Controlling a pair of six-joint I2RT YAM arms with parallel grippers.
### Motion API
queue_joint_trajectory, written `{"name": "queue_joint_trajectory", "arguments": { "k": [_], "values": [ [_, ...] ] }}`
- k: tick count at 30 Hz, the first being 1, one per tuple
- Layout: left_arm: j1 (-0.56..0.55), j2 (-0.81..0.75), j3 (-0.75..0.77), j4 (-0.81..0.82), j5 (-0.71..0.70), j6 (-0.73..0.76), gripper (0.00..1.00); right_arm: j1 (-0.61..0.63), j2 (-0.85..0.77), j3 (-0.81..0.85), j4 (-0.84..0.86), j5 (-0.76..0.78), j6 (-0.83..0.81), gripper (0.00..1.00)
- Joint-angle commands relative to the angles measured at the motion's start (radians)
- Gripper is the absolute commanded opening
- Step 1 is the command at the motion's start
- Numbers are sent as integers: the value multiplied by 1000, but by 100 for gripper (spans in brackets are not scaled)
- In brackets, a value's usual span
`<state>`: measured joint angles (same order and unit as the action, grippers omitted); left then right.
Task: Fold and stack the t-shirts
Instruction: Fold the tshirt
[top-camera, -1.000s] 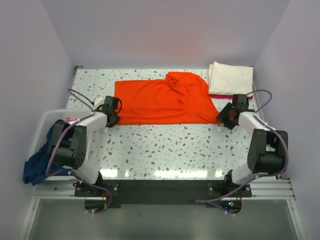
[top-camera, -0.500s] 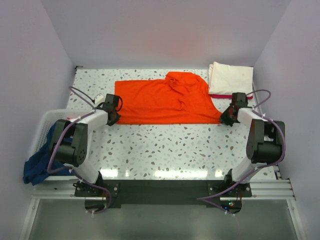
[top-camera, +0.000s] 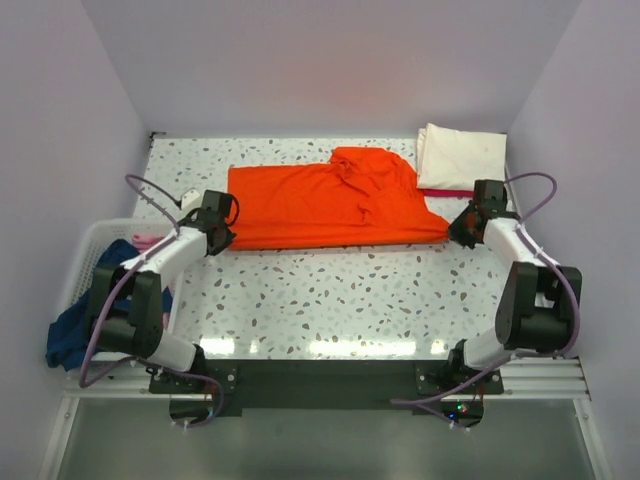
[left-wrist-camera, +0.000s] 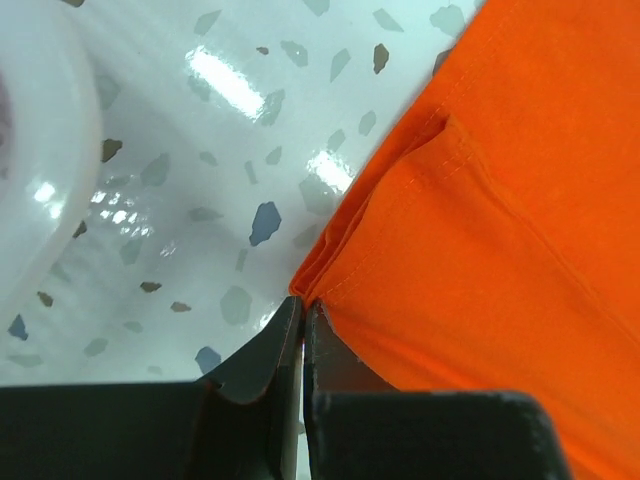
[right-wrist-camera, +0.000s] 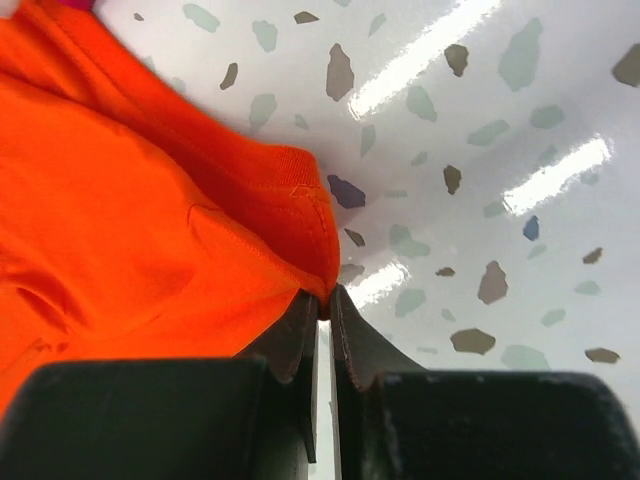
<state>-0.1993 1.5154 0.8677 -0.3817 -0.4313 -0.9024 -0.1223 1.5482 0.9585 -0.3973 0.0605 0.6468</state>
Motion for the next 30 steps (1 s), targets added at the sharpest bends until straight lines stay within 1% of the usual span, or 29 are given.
{"name": "queue_joint_trajectory", "arguments": {
  "k": [1, 4, 8, 15, 20, 25, 28, 29, 30],
  "values": [
    [5, -86, -42, -46, -31, 0, 0, -37, -130, -33, -48, 10, -24, 0],
    [3, -158, -81, -69, -18, -1, 0, -57, -198, -76, -81, -11, -27, 0],
    [3, -286, -144, -100, -4, -10, 0, -73, -340, -125, -161, -50, -39, 0],
    [-5, -472, -243, -186, 29, -50, 0, -82, -549, -188, -316, -51, -24, 2],
    [-6, -589, -274, -246, 48, -73, 0, -80, -643, -207, -434, -30, -19, 4],
    [-6, -661, -302, -292, 68, -81, 0, -82, -733, -230, -486, -51, -12, 5],
    [-6, -690, -312, -327, 71, -98, 0, -82, -760, -208, -543, -41, 17, 15],
    [-9, -701, -312, -333, 72, -104, 7, -82, -770, -204, -567, -24, 30, 28],
    [-11, -707, -309, -341, 77, -113, 16, -82, -770, -198, -575, -16, 33, 33]
  ]
}}
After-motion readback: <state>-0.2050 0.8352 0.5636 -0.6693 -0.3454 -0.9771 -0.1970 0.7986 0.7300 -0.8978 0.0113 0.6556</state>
